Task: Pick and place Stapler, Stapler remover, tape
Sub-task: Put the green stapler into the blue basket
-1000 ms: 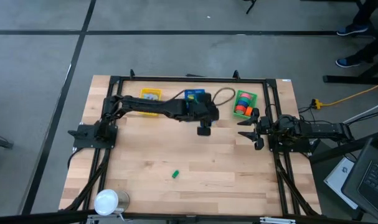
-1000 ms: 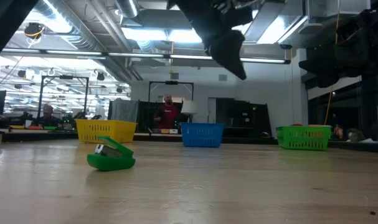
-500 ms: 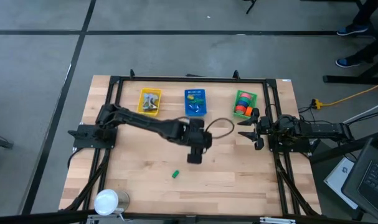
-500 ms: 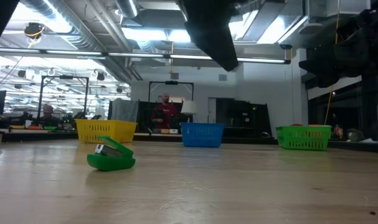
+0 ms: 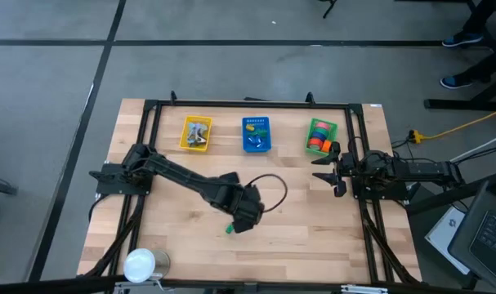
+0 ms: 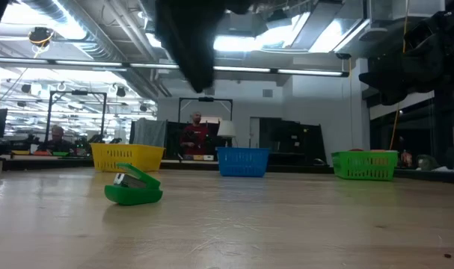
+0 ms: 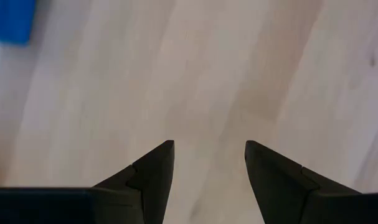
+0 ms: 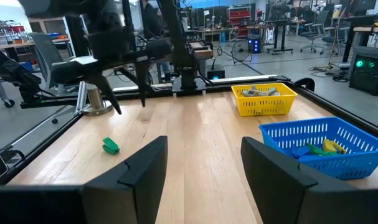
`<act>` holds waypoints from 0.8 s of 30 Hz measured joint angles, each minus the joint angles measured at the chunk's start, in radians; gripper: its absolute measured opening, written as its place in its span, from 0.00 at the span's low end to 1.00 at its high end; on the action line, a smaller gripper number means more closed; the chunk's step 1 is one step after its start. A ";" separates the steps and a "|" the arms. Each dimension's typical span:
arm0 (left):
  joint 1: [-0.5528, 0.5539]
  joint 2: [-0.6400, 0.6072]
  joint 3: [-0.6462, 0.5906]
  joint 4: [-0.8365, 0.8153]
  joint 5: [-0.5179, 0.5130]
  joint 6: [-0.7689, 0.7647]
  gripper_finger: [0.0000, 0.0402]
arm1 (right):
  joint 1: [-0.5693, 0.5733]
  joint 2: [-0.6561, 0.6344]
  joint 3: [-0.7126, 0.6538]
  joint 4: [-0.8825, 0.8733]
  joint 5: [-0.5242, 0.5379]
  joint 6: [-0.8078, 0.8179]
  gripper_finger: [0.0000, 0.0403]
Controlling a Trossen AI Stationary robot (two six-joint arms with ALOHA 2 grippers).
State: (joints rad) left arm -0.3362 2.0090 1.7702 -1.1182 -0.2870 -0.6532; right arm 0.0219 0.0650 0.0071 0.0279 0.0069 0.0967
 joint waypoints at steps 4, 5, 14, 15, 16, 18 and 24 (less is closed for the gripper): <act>-0.060 0.000 0.000 -0.030 0.004 -0.110 0.48 | 0.000 0.000 0.000 0.000 0.000 0.000 0.52; -0.072 0.000 0.000 -0.030 0.006 -0.142 0.48 | 0.000 0.000 0.000 0.000 0.000 0.000 0.52; -0.112 0.000 0.000 -0.030 0.061 -0.457 0.48 | 0.000 0.000 0.000 0.000 0.000 0.000 0.52; -0.114 0.000 0.000 -0.030 0.057 -0.474 0.48 | 0.000 0.000 0.000 0.000 0.000 0.000 0.52; -0.115 0.000 0.000 -0.030 0.057 -0.494 0.48 | 0.000 0.000 0.000 0.000 0.000 0.000 0.52; -0.117 0.000 0.000 -0.030 0.062 -0.536 0.48 | 0.000 0.000 0.000 0.000 0.000 0.000 0.52; -0.143 0.024 -0.001 -0.030 0.051 -0.608 0.48 | 0.000 0.000 0.000 0.000 0.000 0.000 0.52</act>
State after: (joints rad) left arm -0.4788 2.0335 1.7695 -1.1480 -0.2358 -1.2609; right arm 0.0219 0.0650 0.0069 0.0277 0.0067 0.0965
